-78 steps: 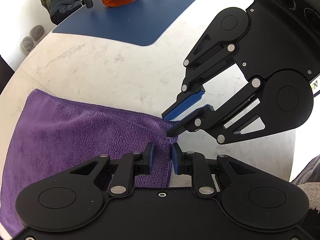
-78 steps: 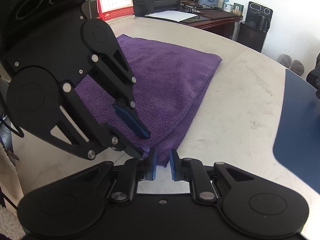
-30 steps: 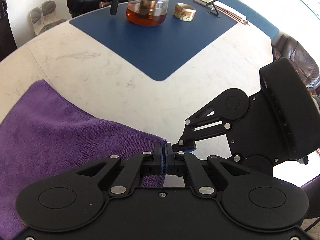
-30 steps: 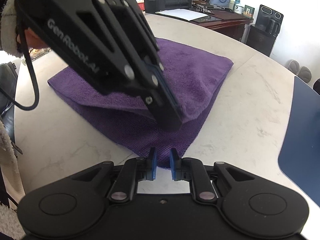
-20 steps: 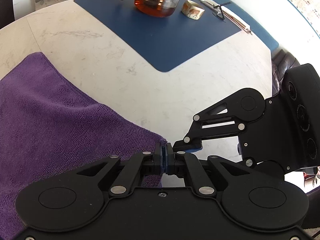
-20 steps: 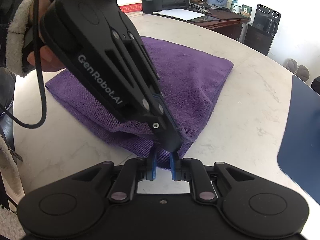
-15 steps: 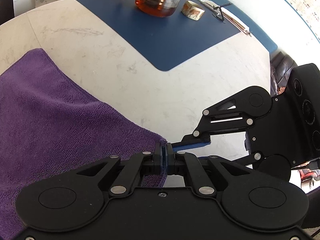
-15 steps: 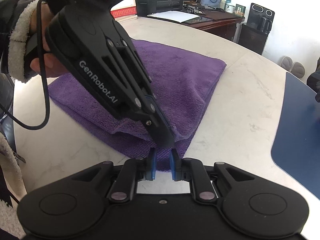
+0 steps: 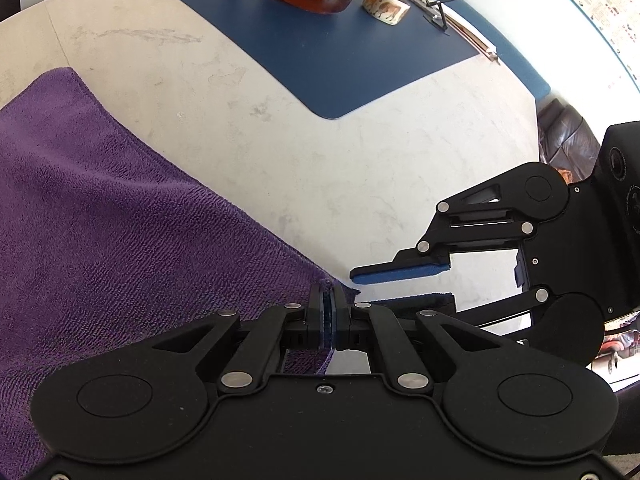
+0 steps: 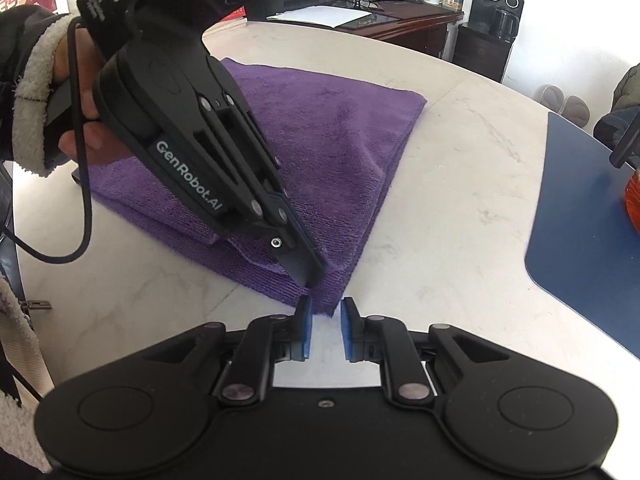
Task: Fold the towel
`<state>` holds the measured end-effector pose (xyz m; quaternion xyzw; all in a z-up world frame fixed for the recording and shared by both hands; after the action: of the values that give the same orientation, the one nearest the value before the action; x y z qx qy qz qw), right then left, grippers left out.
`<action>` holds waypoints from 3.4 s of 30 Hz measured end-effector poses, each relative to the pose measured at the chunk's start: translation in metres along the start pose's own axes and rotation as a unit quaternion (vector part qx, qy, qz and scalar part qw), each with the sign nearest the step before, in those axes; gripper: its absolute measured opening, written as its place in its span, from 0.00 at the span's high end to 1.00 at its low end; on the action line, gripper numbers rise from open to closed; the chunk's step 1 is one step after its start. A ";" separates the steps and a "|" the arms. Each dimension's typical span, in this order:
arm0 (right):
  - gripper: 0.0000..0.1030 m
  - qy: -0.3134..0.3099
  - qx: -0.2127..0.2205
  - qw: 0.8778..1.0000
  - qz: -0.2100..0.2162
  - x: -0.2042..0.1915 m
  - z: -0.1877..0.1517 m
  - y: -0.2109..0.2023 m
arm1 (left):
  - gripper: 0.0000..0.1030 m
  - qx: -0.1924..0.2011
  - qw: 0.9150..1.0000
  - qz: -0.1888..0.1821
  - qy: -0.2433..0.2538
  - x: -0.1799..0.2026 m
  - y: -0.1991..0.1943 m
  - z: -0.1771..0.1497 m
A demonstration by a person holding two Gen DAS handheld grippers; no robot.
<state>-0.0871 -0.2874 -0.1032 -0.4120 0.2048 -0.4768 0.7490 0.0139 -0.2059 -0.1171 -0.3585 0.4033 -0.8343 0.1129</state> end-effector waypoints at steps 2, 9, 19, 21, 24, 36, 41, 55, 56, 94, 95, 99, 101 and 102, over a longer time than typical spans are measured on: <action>0.87 0.006 0.000 1.000 -0.001 0.001 0.001 0.001 | 0.94 -0.002 1.000 -0.001 0.002 0.001 0.000 0.000; 0.87 0.027 -0.011 0.999 -0.024 0.011 0.001 -0.001 | 0.83 -0.013 0.999 -0.003 0.036 0.015 0.003 -0.003; 0.87 0.034 -0.018 0.997 -0.071 0.031 0.016 -0.012 | 0.60 0.024 0.999 -0.014 0.038 0.029 0.002 -0.014; 0.87 0.031 -0.014 0.997 -0.075 0.032 0.021 -0.011 | 0.60 0.038 0.999 -0.006 0.031 0.033 -0.002 -0.018; 0.87 0.031 -0.003 0.997 -0.073 0.034 0.031 -0.009 | 0.58 0.072 0.997 -0.008 0.015 0.039 -0.013 -0.024; 0.87 -0.016 -0.018 0.996 0.083 0.006 0.065 0.032 | 0.56 0.068 0.996 0.015 0.054 0.070 -0.029 -0.050; 0.88 -0.056 -0.036 0.993 0.096 0.007 0.056 0.038 | 0.56 0.079 0.991 0.107 0.017 0.044 -0.084 -0.075; 0.89 -0.060 -0.056 0.991 0.103 0.015 0.066 0.043 | 0.57 0.036 0.978 0.187 -0.083 -0.023 -0.137 -0.146; 0.89 -0.059 -0.056 0.991 0.104 0.016 0.066 0.043 | 0.57 0.033 0.978 0.190 -0.078 -0.021 -0.138 -0.149; 0.89 -0.057 -0.054 0.991 0.109 0.023 0.061 0.038 | 0.93 -0.065 0.976 0.133 0.159 0.014 -0.080 -0.086; 0.89 -0.057 -0.054 0.991 0.109 0.023 0.061 0.038 | 0.95 -0.066 0.977 0.131 0.155 0.012 -0.080 -0.085; 0.89 -0.057 -0.053 0.991 0.108 0.022 0.061 0.038 | 0.98 -0.074 0.981 0.117 0.138 0.007 -0.084 -0.085; 0.89 -0.058 -0.052 0.991 0.108 0.021 0.060 0.038 | 0.99 -0.081 0.981 0.114 0.137 0.008 -0.086 -0.087; 0.89 -0.058 -0.052 0.991 0.108 0.021 0.060 0.038 | 0.99 -0.084 0.981 0.112 0.137 0.008 -0.087 -0.089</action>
<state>-0.0140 -0.2729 -0.0976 -0.4527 0.2291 -0.3571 0.7843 -0.0448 -0.1007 -0.0848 -0.2016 0.5212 -0.8206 0.1192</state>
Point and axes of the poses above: each gripper's, at about its wrist camera, not at the fingertips, and y roughly the way its jaws point, x to its right, z to its top, the point moved 2 cm from there along y, roughly the way its jaws point, and after that the axes turned 8 degrees about -z, right-handed, at the moved point
